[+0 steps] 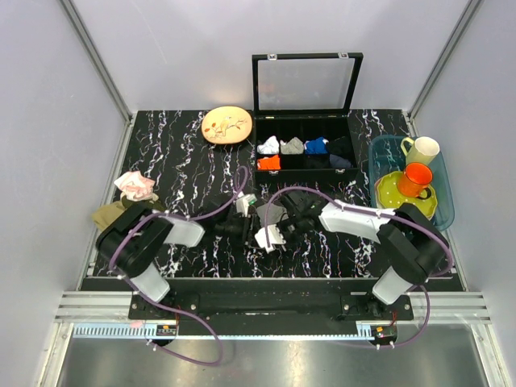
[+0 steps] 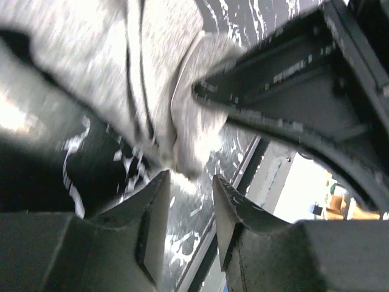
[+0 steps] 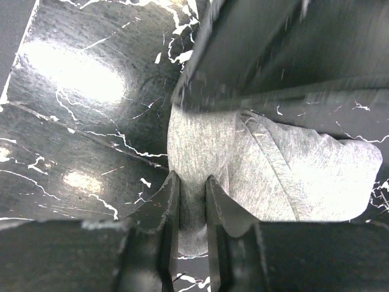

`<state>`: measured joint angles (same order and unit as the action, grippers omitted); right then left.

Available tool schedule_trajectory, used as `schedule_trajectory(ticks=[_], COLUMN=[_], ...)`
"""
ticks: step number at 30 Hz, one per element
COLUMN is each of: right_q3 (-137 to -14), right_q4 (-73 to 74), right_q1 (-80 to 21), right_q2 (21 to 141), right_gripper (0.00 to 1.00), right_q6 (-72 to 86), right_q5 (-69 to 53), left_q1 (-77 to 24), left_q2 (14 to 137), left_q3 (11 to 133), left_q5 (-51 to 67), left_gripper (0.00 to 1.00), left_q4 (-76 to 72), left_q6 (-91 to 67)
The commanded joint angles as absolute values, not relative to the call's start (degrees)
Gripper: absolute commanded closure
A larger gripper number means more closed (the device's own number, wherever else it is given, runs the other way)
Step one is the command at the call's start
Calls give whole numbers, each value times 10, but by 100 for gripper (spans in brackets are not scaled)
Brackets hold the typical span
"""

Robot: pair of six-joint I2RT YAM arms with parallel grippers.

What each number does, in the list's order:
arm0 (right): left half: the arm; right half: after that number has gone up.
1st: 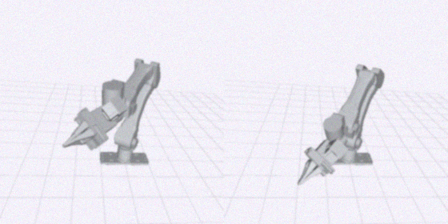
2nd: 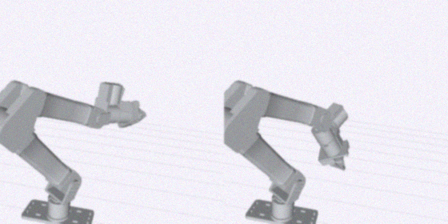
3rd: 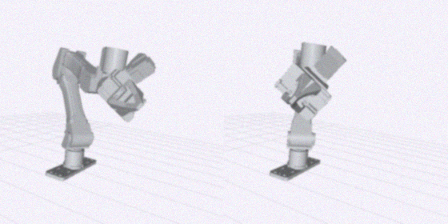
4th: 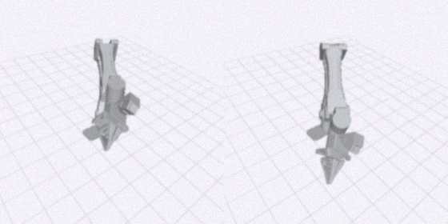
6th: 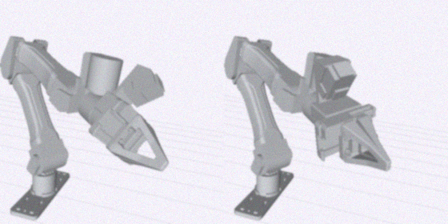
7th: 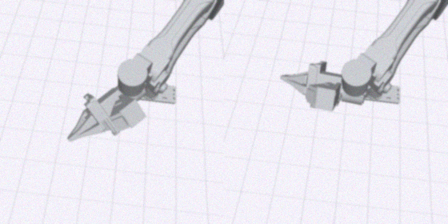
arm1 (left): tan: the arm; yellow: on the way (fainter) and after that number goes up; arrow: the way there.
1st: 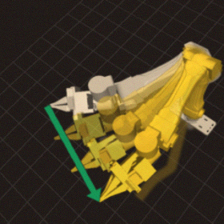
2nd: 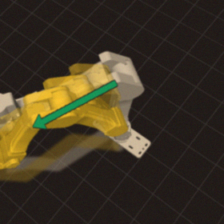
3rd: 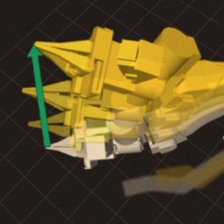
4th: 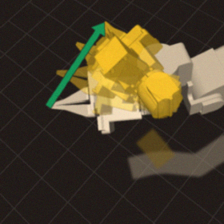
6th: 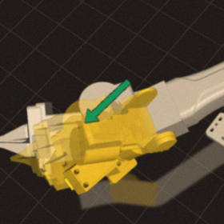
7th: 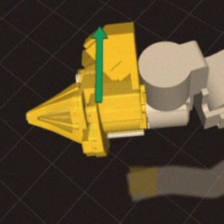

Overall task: Roll the underwear
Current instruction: Roll the underwear to the center of the board.

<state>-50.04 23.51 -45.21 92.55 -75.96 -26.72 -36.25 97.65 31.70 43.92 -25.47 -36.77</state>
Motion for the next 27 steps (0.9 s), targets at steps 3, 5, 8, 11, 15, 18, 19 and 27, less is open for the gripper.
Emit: schedule_trajectory(ticks=[3, 5, 8, 11, 15, 18, 19, 27], right_q3=[-556, -576, -615, -669, -729, -751, -751, -770], right_q4=[336, 379, 432, 478, 532, 547, 550, 570], right_q1=[-446, -445, -445, -442, -425, -417, -416, -391], right_q2=[962, 969, 990, 1018, 1078, 1105, 1109, 1138], right_gripper=[82, 82, 83, 83, 83, 82, 82, 80], right_q6=[-709, -700, -683, -651, -598, -577, -573, -540], right_q5=[-290, -318, -350, -373, -393, -392, -389, -410], left_q1=[-351, -353, -380, -461, -587, -618, -620, -634], left_q2=[805, 773, 713, 654, 612, 601, 602, 695], left_q3=[208, 174, 108, 59, 47, 73, 81, 168], left_q5=[340, 318, 271, 174, 82, 27, 19, 7], left_gripper=[59, 59, 57, 55, 47, 45, 44, 44], left_q4=[-277, -333, -415, -487, -500, -448, -422, -335], left_q6=[-367, -372, -367, -306, -162, -88, -71, 59])
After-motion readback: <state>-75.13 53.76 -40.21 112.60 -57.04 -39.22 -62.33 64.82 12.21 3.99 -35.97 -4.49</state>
